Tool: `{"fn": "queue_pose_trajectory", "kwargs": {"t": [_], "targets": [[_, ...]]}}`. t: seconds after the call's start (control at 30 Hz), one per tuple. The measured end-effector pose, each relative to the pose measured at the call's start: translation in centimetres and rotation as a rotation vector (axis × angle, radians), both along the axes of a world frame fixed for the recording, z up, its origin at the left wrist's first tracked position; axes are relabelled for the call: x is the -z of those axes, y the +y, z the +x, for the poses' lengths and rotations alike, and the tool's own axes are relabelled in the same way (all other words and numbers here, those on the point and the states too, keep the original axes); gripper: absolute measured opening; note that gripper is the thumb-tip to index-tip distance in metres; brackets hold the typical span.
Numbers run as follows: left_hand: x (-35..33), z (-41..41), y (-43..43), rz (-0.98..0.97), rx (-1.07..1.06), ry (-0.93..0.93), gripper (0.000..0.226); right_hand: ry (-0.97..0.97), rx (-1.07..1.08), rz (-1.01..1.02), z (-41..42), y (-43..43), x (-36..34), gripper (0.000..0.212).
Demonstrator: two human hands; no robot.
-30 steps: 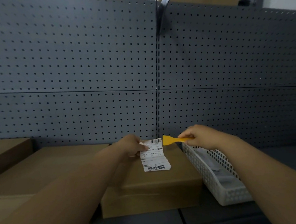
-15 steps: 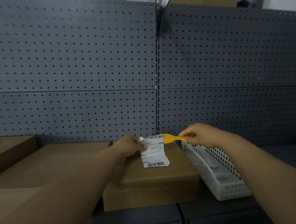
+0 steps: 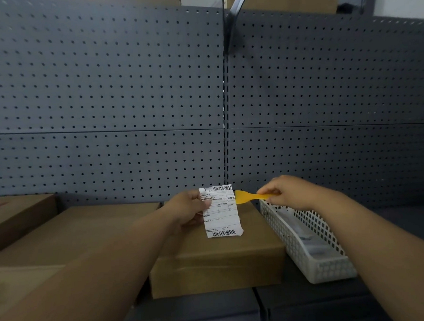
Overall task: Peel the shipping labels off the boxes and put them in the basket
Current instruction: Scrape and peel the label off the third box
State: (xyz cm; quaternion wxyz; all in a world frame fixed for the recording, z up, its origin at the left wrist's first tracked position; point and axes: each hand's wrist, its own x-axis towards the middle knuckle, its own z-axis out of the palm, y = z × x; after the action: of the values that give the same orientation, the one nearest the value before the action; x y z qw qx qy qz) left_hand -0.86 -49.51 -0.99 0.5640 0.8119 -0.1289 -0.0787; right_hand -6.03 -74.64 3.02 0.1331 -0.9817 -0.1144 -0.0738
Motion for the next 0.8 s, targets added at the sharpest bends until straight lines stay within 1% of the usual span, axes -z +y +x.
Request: {"fn": "queue_pose_trajectory", "kwargs": {"t": [0.1,0.17,0.23,0.3,0.37,0.5,0.57,0.63,0.7,0.8], "targets": [[0.2,0.0,0.4,-0.007,0.017,-0.004,0.012,-0.006,-0.017,-0.010,0.1,0.1,0.3,0.029],[0.2,-0.1,0.6,0.013,0.020,0.001,0.005,-0.003,-0.013,-0.007,0.2,0.1,0.5,0.030],[0.3,-0.2,0.6,0.049,-0.005,-0.009,0.019,0.005,-0.001,0.001,0.2,0.1,0.6,0.030],[0.3,-0.2,0.5,0.105,-0.047,-0.040,0.028,0.008,0.001,0.005,0.2,0.1,0.6,0.030],[0.2,-0.4,0.4,0.103,-0.052,-0.045,0.026,0.000,-0.001,0.005,0.1,0.0,0.6,0.030],[-0.1,-1.0,0.0,0.077,-0.020,-0.033,0.012,-0.012,0.012,0.016,0.1,-0.5,0.7,0.031],[-0.2,-1.2,-0.1,0.086,-0.010,-0.051,0.009,-0.013,0.019,0.013,0.1,-0.7,0.8,0.032],[-0.1,-1.3,-0.2,0.095,-0.011,-0.070,0.012,-0.017,0.023,0.005,0.1,-0.8,0.9,0.032],[0.0,-1.4,-0.3,0.059,-0.007,-0.070,0.016,-0.014,0.020,0.004,0.0,-0.8,0.9,0.031],[0.4,-1.5,-0.4,0.029,-0.020,-0.100,0.016,-0.002,0.019,0.001,-0.3,-0.7,0.9,0.031]]}}
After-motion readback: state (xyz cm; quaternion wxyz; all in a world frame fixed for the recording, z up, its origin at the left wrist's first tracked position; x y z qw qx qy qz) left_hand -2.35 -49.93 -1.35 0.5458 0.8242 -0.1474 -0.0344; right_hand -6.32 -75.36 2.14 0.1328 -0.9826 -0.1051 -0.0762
